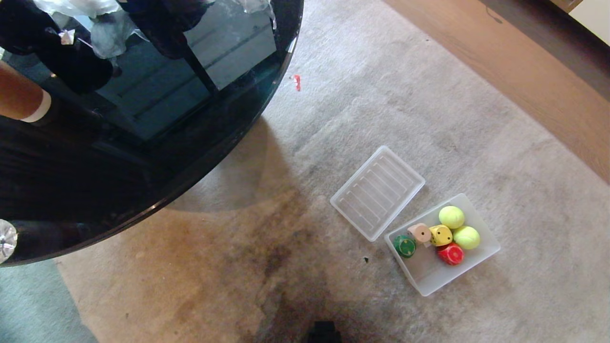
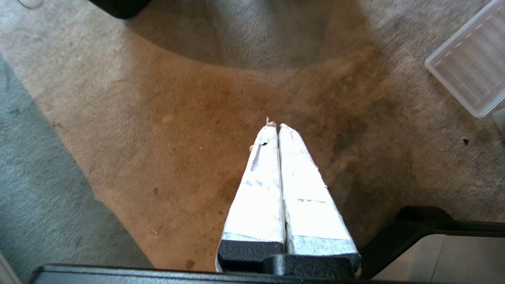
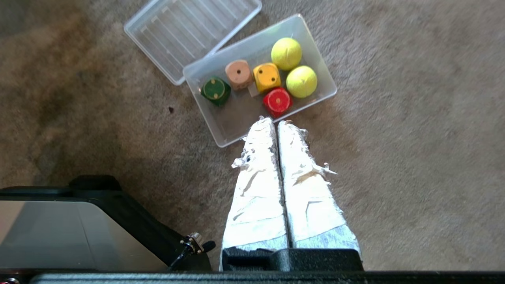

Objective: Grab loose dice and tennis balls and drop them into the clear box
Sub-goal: Close the lid

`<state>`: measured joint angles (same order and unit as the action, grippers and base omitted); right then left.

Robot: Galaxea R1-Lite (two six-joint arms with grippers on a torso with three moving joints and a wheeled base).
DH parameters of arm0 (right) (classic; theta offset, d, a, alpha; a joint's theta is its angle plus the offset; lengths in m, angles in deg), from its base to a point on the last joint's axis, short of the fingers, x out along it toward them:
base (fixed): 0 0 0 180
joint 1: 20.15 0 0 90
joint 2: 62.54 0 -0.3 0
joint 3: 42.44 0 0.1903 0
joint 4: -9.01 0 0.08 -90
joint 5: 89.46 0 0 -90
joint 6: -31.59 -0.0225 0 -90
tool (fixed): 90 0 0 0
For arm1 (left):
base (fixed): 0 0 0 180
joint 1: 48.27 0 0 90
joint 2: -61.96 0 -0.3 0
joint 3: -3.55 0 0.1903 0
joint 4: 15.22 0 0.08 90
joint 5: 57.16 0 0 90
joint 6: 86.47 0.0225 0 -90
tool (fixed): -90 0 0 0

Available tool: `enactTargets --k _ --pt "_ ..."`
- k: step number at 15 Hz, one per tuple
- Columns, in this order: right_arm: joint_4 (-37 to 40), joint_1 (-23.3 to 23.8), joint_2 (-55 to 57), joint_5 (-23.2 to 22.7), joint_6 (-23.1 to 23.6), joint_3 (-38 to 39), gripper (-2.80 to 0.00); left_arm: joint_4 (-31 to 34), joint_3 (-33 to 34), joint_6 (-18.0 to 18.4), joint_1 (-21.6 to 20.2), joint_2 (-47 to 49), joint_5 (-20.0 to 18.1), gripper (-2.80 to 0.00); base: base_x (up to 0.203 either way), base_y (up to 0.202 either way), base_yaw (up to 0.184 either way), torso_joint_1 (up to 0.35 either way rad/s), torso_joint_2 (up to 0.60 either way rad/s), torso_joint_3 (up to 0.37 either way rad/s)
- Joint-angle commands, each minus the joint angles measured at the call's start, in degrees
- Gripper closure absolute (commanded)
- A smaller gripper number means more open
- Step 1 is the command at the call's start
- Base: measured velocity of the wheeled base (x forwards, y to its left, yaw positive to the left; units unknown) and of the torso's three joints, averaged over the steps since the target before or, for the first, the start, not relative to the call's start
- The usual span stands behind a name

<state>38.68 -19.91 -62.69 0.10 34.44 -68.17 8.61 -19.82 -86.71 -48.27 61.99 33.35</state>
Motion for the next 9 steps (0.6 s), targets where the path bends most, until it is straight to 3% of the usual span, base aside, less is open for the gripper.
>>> enactTargets --k 1,9 --pt "0.0 0.0 0.1 0.0 0.1 0.0 0.0 0.0 0.0 0.0 0.0 0.0 0.0 0.0 0.0 0.0 0.0 0.0 0.0 0.207" --pt "0.0 0.0 0.1 0.0 0.1 0.0 0.0 0.0 0.1 -0.1 0.0 0.0 0.0 0.0 0.0 0.0 0.0 0.001 0.0 0.204"
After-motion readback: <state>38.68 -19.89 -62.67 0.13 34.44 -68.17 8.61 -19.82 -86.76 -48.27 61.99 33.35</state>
